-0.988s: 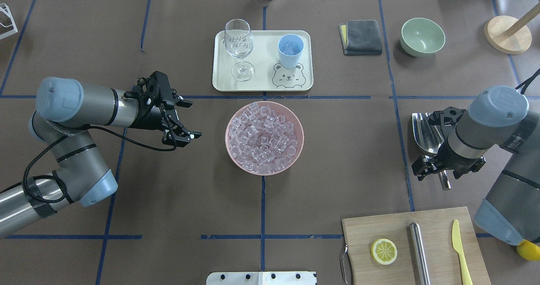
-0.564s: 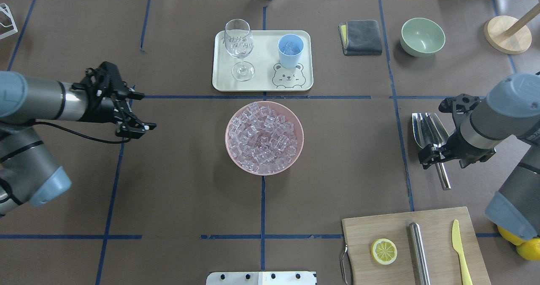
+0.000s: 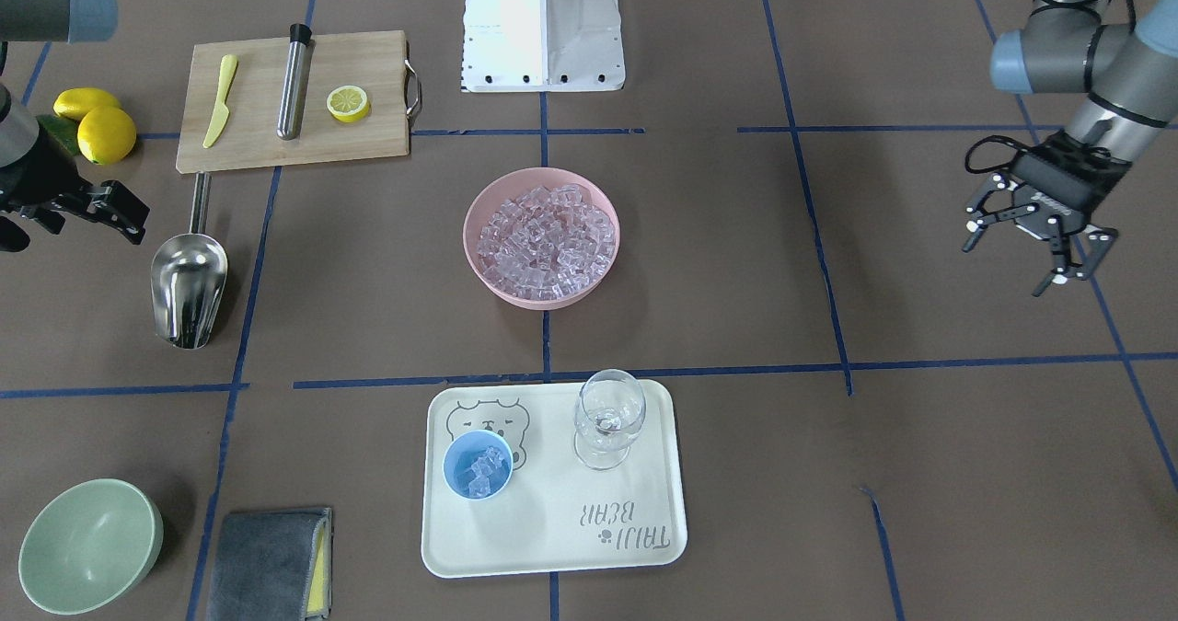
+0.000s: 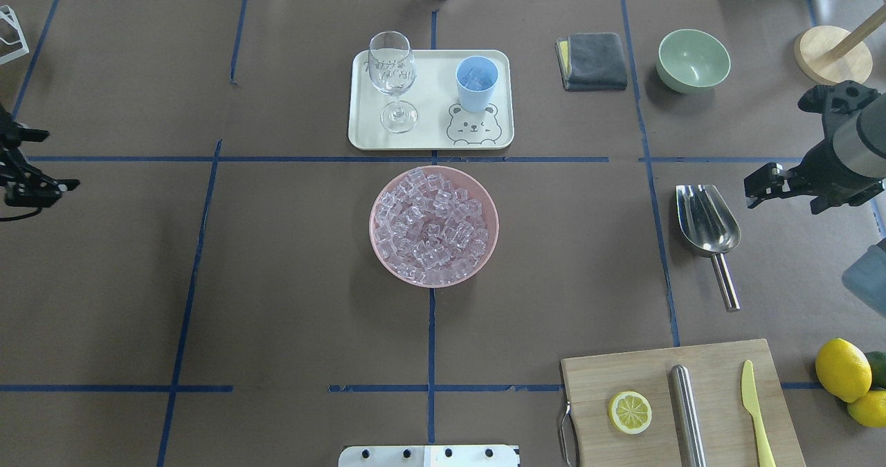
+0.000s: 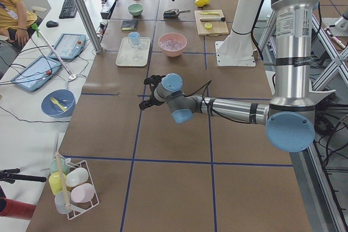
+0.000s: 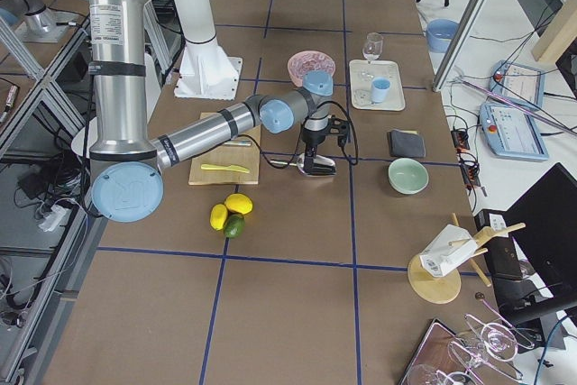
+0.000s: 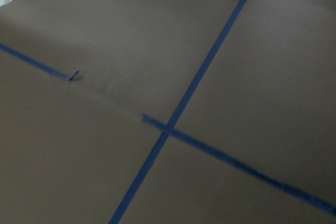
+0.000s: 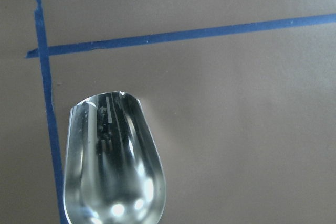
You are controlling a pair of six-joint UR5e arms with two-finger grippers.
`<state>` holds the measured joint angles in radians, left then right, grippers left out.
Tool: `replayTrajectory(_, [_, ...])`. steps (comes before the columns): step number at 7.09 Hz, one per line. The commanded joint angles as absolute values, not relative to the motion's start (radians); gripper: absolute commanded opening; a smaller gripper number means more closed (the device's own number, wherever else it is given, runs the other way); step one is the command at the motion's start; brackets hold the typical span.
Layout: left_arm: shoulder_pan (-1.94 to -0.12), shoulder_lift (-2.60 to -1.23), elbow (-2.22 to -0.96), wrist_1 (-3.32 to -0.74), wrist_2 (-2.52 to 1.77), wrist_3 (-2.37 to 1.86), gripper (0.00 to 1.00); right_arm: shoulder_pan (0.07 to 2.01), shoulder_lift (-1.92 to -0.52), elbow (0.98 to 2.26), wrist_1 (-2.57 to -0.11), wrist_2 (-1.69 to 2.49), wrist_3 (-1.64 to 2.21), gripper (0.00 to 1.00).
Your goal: Put ice in cup with scoop
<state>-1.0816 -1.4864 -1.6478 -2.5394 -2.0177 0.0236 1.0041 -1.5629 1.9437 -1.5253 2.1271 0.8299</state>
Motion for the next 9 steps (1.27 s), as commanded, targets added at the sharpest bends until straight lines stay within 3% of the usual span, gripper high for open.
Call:
replayTrajectory(1, [-1.292,-1.474,-1.637,-2.327,-2.075,0.035,1.00,1.078,-1.508,1.837,-1.526,2.131,0.663,1.00])
replayTrajectory(4, [-1.515,-1.496,-1.640,-1.914,-2.452,0.035,1.00,1.219,-1.463,1.700,-1.525,2.213,0.435,1.00])
replayTrajectory(6, [-1.528,-1.383,-1.651,-1.948,-2.441,0.035,1.00,1.232,-1.462,1.695,-1.525,2.214,0.425,1.00])
replayTrajectory(8, [-1.526,-1.396,-1.614,-2.029,-2.291,0.034,1.00,1.232,-1.462,1.684,-1.523,2.214,0.423,1.00])
replayTrajectory(9, [-1.529,-1.396,-1.676,-1.970,-2.325,0.034,1.00,1.230,-1.462,1.681,-1.523,2.212,0.425,1.00])
